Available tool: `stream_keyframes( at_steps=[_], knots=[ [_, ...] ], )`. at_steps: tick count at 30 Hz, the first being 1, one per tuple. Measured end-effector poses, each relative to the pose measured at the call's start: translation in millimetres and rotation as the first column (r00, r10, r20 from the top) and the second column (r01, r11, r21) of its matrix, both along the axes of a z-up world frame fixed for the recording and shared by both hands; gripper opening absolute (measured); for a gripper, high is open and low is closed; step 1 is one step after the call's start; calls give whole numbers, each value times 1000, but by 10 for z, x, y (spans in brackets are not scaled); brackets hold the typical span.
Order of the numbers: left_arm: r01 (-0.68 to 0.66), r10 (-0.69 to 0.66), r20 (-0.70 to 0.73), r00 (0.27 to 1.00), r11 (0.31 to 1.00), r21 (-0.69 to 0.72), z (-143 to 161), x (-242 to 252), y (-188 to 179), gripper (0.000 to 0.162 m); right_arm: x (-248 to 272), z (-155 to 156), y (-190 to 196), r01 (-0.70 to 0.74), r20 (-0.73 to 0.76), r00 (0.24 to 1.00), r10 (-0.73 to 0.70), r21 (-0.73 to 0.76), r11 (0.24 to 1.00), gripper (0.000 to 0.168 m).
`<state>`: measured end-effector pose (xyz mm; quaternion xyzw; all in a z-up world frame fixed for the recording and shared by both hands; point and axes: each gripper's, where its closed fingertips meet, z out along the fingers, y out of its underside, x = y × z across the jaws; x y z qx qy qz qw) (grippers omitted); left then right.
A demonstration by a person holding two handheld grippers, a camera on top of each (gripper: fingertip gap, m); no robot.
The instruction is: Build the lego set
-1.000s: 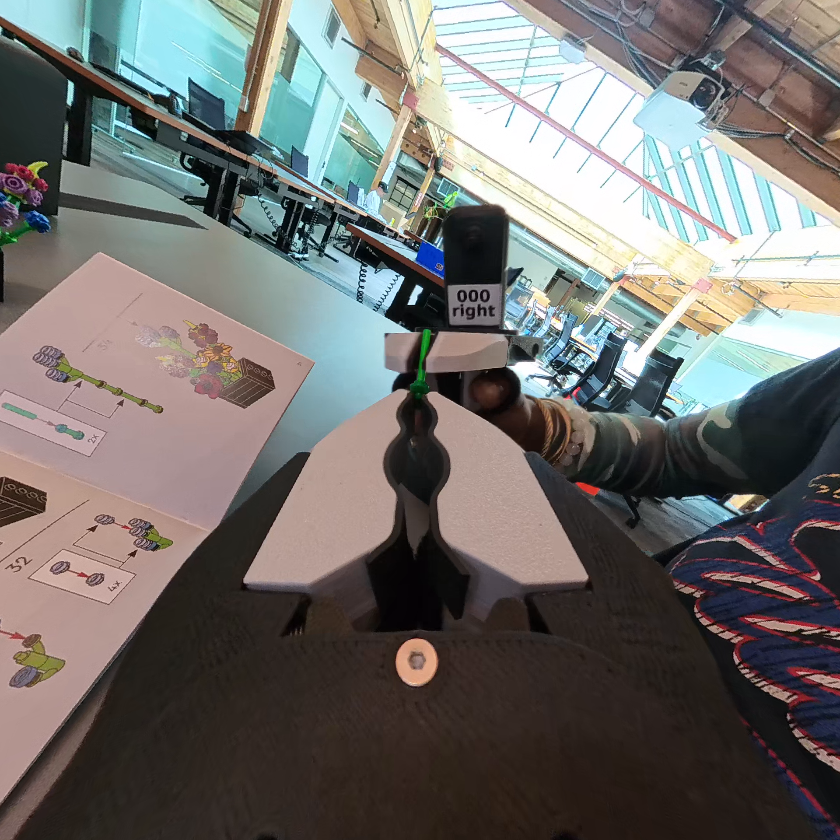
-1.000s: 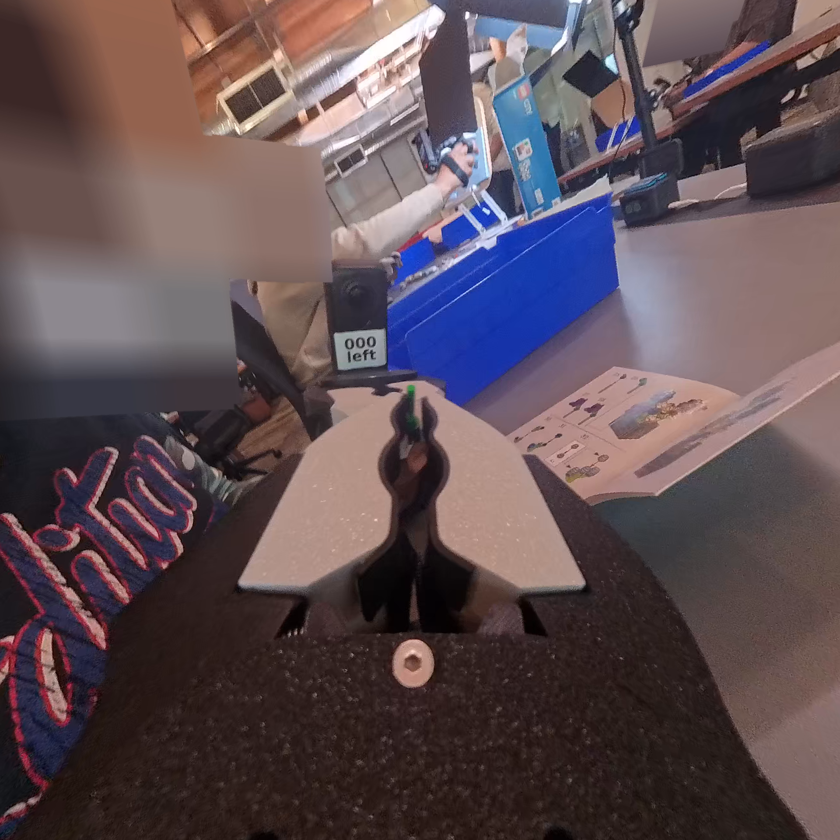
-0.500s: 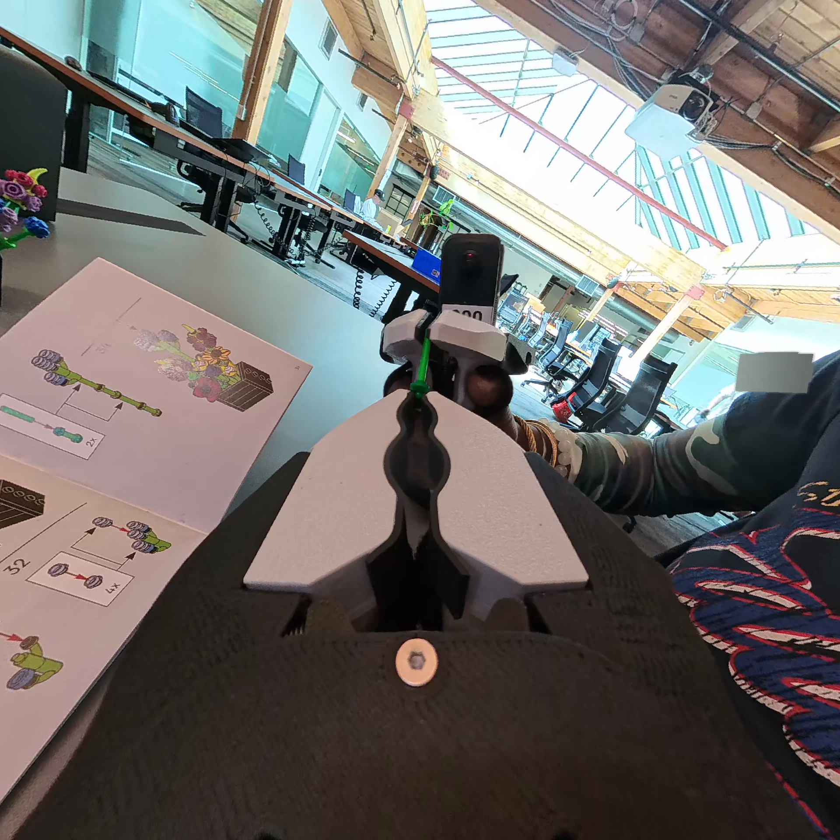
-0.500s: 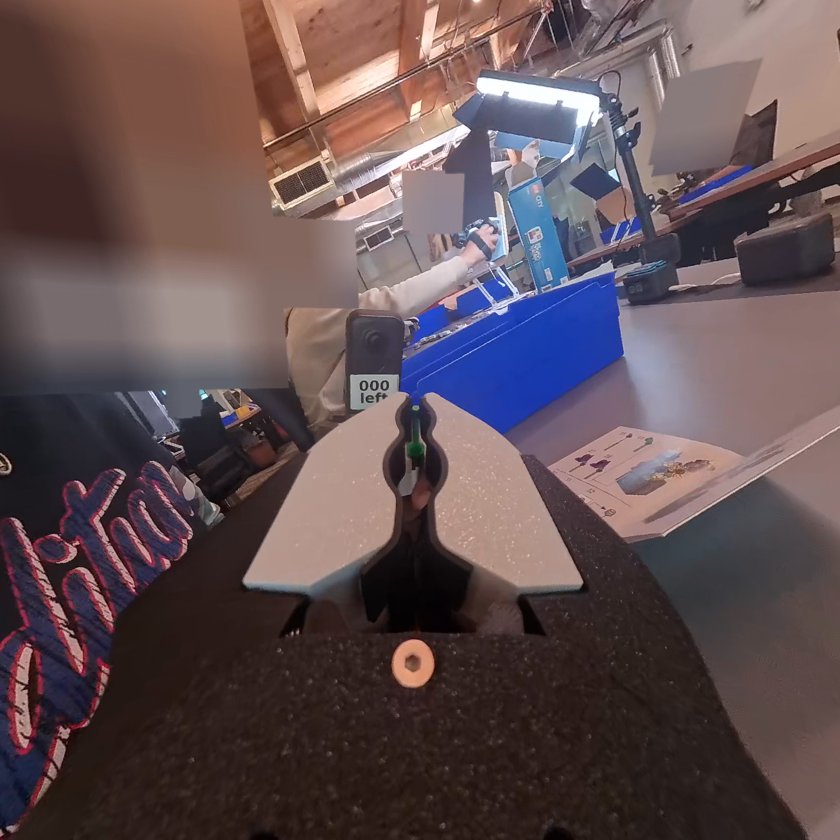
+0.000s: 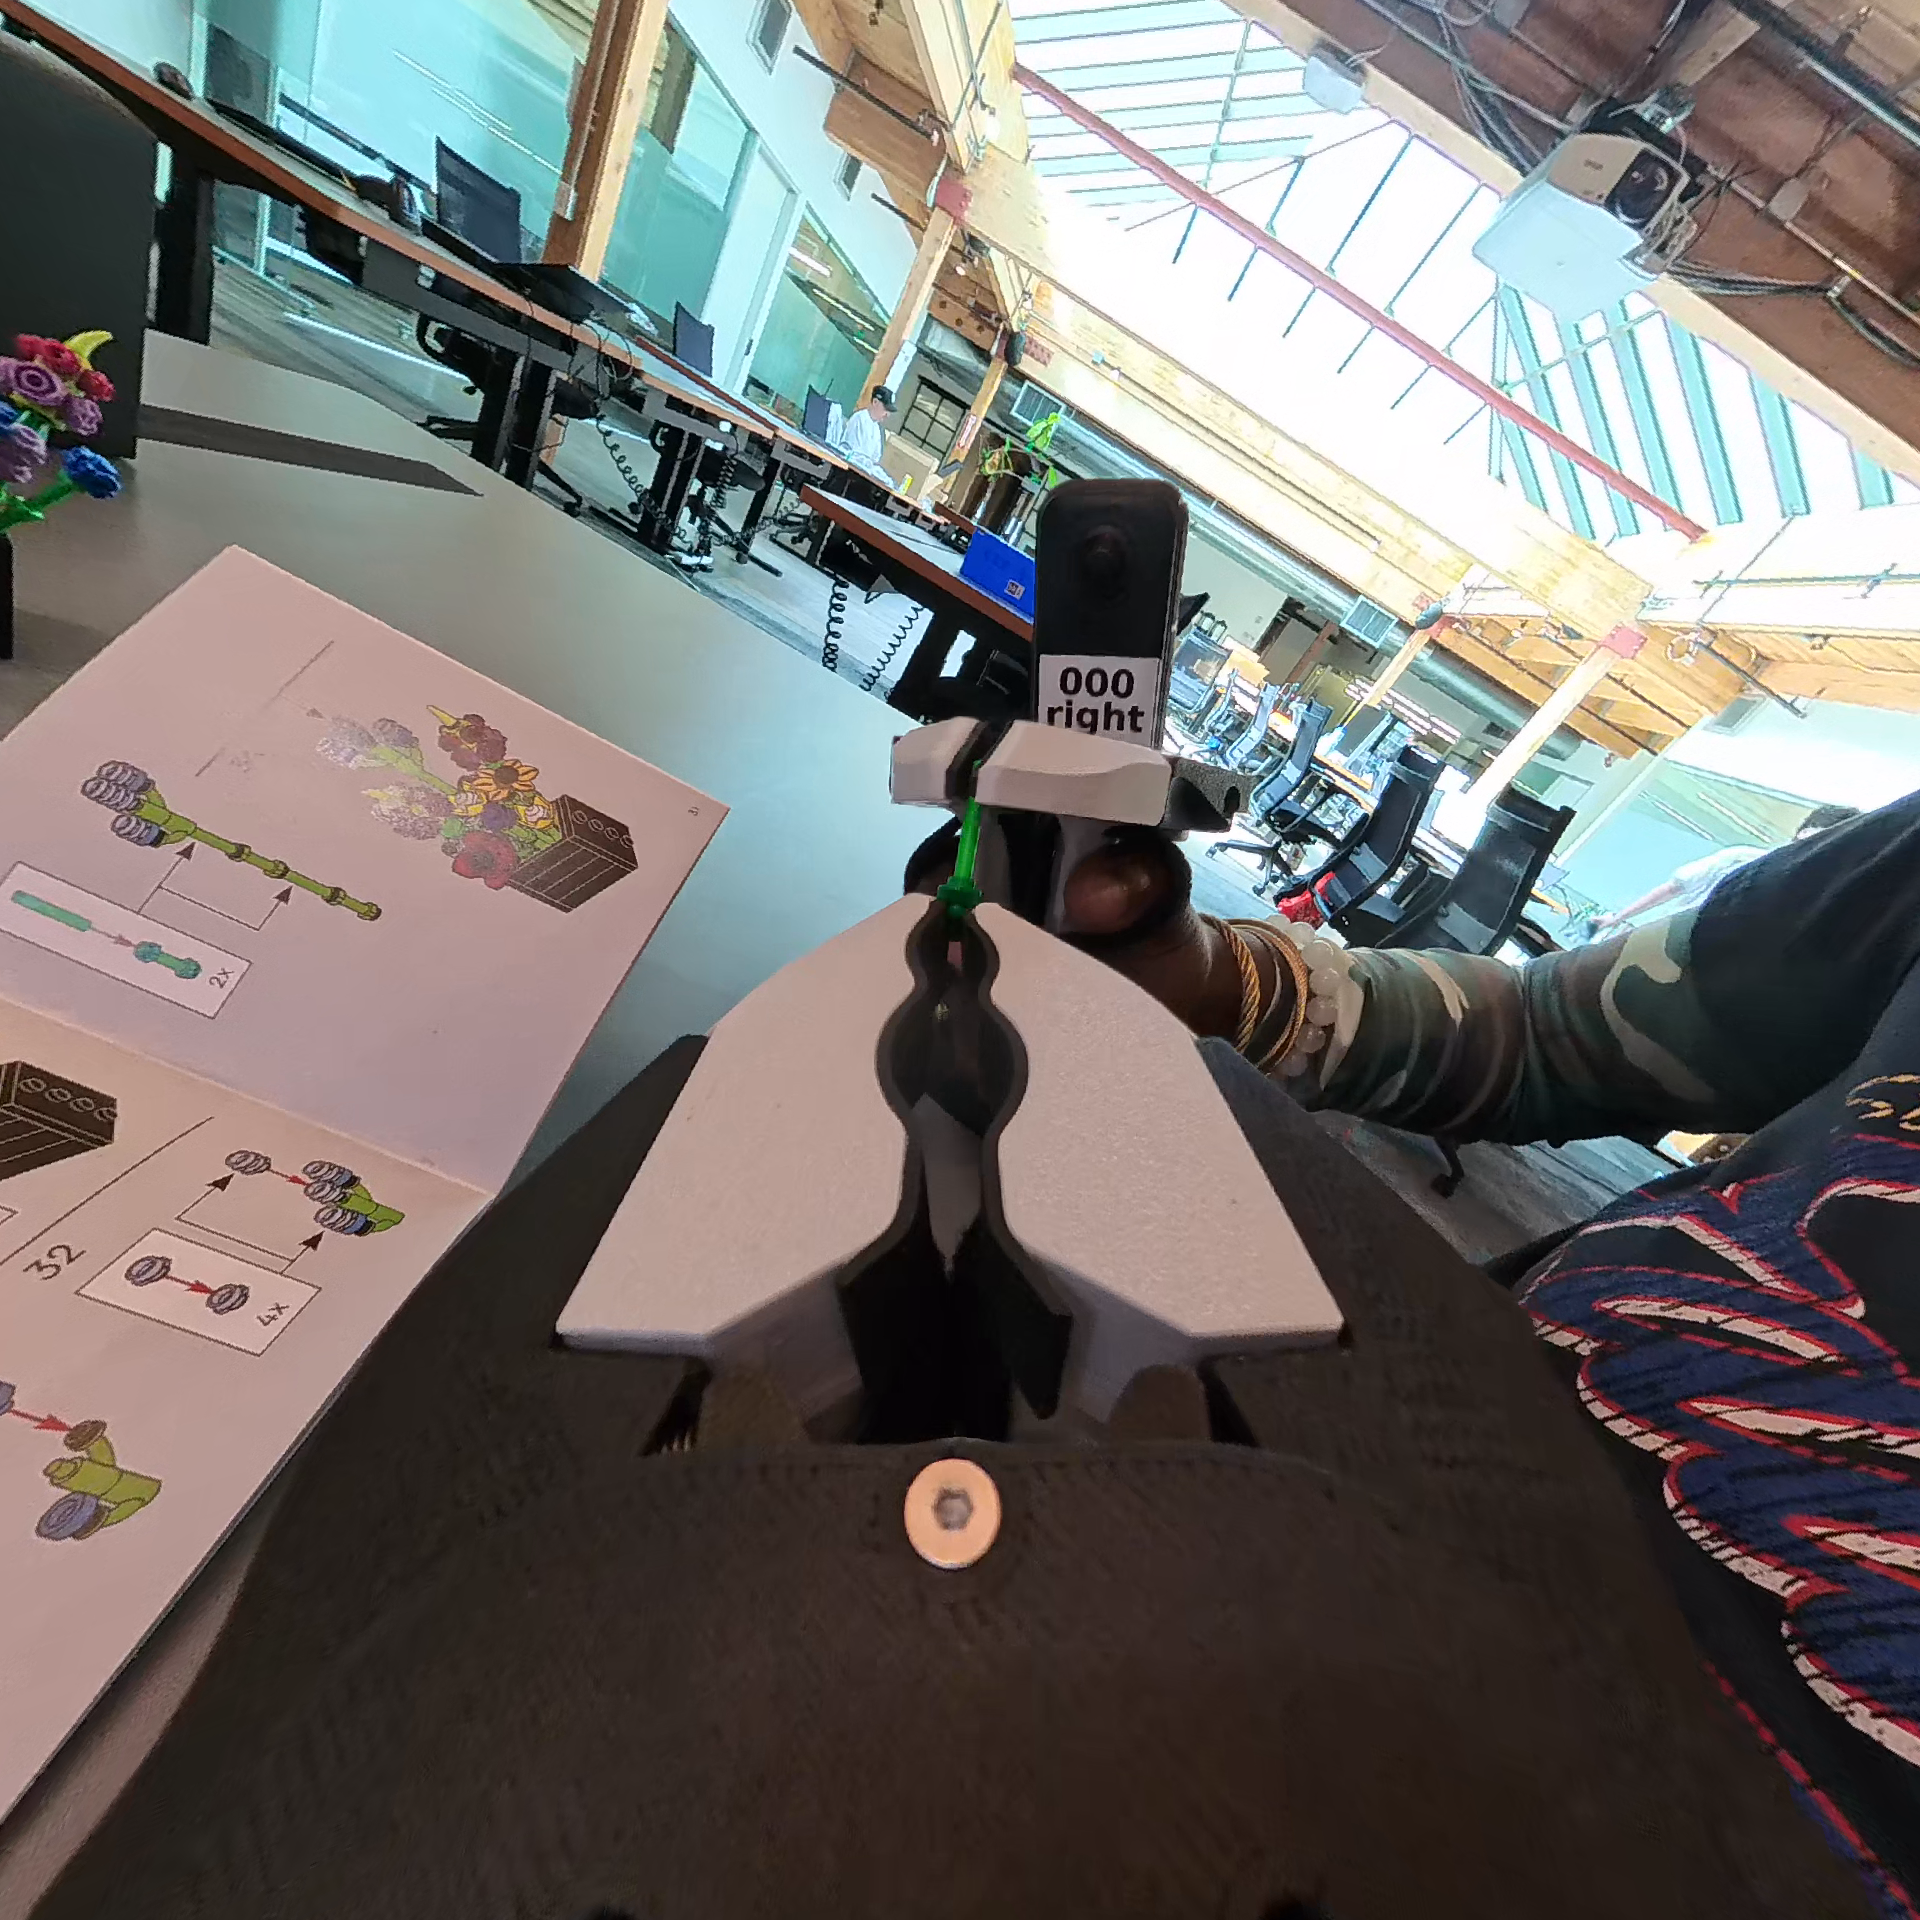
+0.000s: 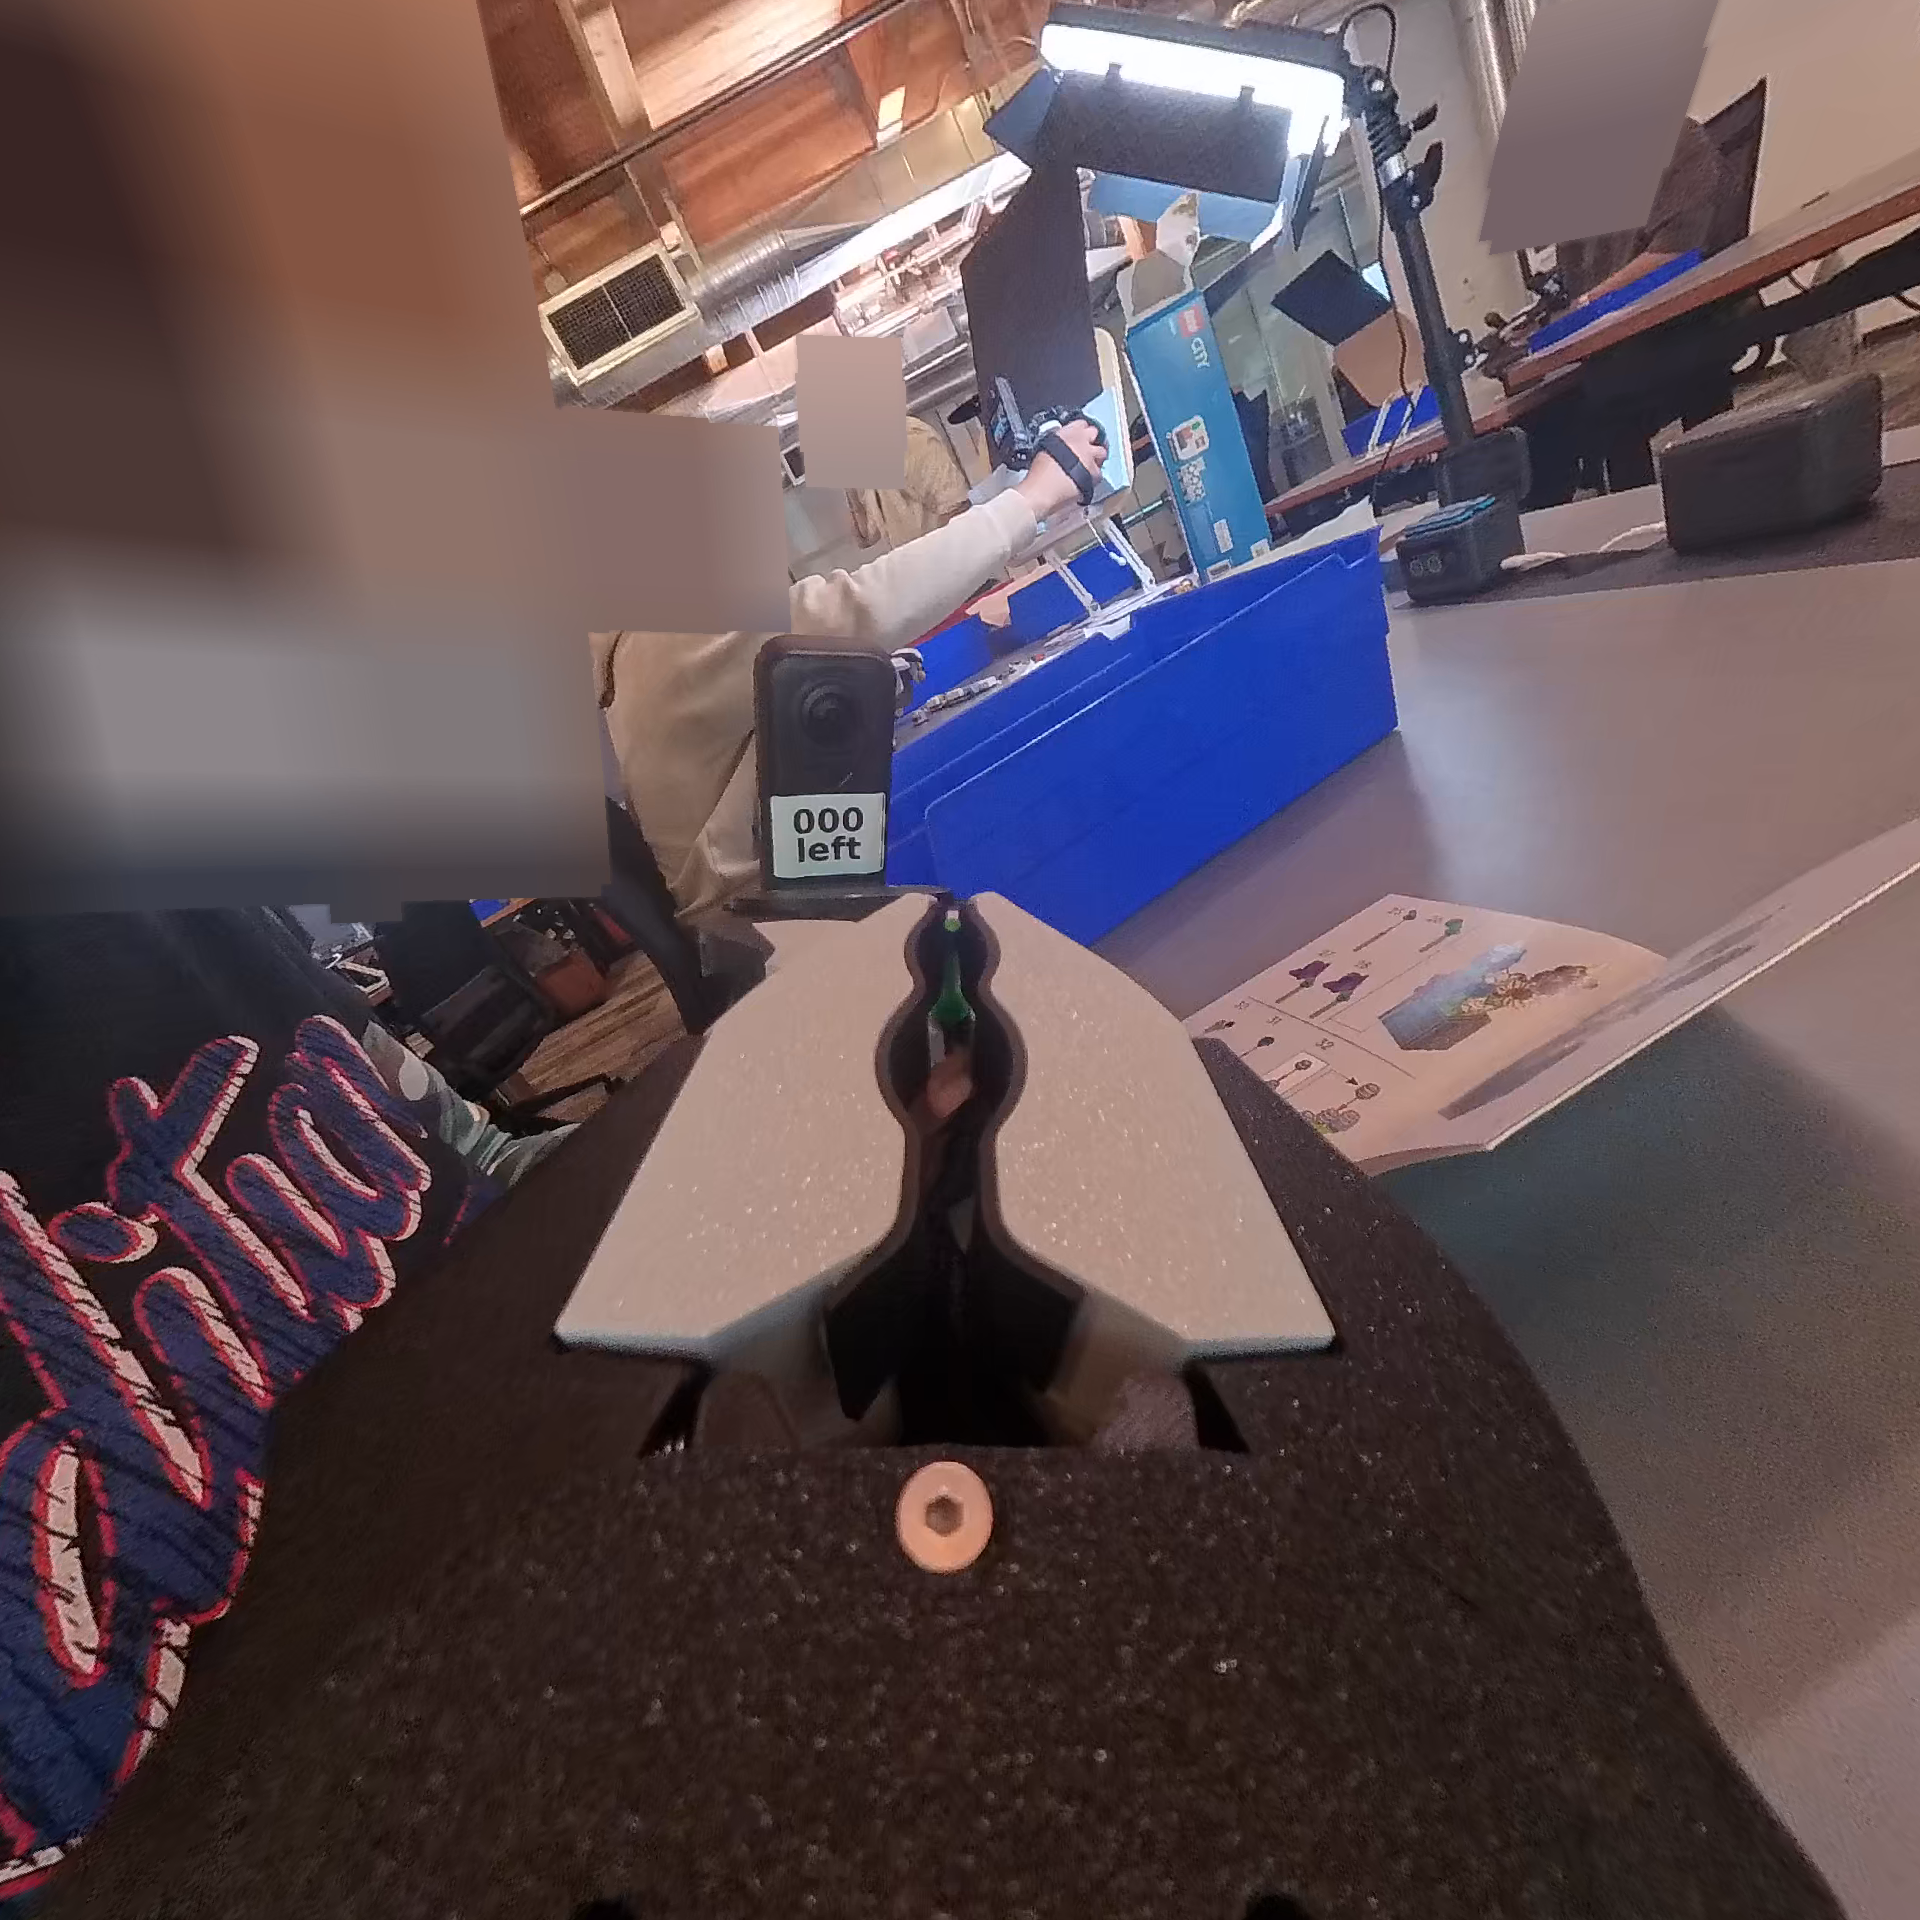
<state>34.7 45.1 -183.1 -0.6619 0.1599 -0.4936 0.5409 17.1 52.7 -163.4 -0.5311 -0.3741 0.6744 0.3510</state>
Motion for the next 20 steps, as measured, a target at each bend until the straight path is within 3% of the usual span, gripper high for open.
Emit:
stream_keyframes(
  at_steps=[20],
  knots=[
    [21, -22, -32, 999, 1000, -23, -48, 42, -6, 0, 31, -101, -41, -50, 82, 995, 54, -42, 998, 4]
  ],
)
